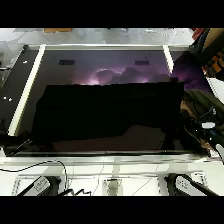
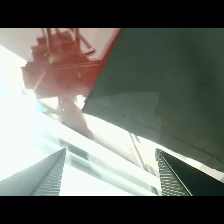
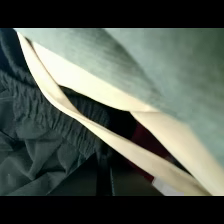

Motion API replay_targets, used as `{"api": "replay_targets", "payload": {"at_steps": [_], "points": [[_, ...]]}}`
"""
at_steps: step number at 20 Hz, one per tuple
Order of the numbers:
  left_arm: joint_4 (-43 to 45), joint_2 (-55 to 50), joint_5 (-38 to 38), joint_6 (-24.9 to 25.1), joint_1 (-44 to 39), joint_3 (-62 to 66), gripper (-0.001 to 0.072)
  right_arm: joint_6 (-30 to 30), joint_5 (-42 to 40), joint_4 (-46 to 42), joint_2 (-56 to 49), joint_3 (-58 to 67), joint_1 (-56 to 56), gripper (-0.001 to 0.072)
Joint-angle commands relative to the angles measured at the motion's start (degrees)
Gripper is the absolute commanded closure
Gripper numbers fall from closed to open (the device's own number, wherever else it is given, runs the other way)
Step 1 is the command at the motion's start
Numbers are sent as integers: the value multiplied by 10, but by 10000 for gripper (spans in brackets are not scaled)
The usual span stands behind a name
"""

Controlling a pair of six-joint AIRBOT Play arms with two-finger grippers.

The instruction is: Fold the clothes and pants, and hang the long-sleeved shirts on hangers.

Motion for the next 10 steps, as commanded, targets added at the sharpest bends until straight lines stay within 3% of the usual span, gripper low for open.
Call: {"api": "replay_targets", "payload": {"at_steps": [1, 4, 8, 10], "points": [[-16, -16, 28, -10, 0, -15, 96, 0, 7, 0, 0, 1, 1, 683], [-60, -32, 106, -11, 0, -31, 104, 0, 7, -1, 0, 1, 1, 683], [-112, -50, 161, -11, -2, -32, 419, 0, 7, -37, 0, 1, 1, 683], [-112, -53, 177, -9, -7, -30, 694, 0, 26, -44, 2, 1, 1, 683]]}}
